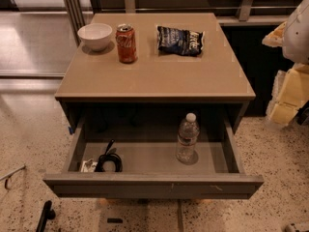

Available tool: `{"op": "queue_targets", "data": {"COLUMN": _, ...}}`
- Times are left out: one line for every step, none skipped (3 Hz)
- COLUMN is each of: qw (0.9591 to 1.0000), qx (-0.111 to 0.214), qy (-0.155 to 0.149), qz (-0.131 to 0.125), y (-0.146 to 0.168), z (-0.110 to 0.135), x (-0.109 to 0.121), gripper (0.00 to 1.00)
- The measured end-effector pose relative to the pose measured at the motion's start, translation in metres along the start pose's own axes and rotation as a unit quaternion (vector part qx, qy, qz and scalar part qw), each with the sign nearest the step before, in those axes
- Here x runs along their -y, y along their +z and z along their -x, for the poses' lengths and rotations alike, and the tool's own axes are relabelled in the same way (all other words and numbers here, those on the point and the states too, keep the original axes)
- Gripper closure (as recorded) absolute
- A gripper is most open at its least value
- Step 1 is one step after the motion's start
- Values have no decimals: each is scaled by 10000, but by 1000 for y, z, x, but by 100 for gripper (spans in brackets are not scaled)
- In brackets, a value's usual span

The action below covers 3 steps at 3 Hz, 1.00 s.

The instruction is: Pick water bottle from top drawer and place on counter

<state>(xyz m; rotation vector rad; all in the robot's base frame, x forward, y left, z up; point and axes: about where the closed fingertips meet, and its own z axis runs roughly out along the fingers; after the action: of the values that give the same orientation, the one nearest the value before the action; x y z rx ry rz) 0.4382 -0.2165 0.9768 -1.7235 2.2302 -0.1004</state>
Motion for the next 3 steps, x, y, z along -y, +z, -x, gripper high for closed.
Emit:
{"op": "queue_targets", "data": {"qw": 10000, "qx": 0, "qy": 0, "qz": 0, "y": 0, "z": 0, "x": 0, "gripper": 0}}
{"op": "queue_targets", "data": {"qw": 10000, "qx": 0, "qy": 0, "qz": 0, "y": 0, "z": 0, "x": 0, "gripper": 17}}
{"op": "queue_targets", "data": {"qw": 9998, "qx": 165, "qy": 85, "qz": -110, "y": 14, "z": -3, "x": 2, "gripper": 40}}
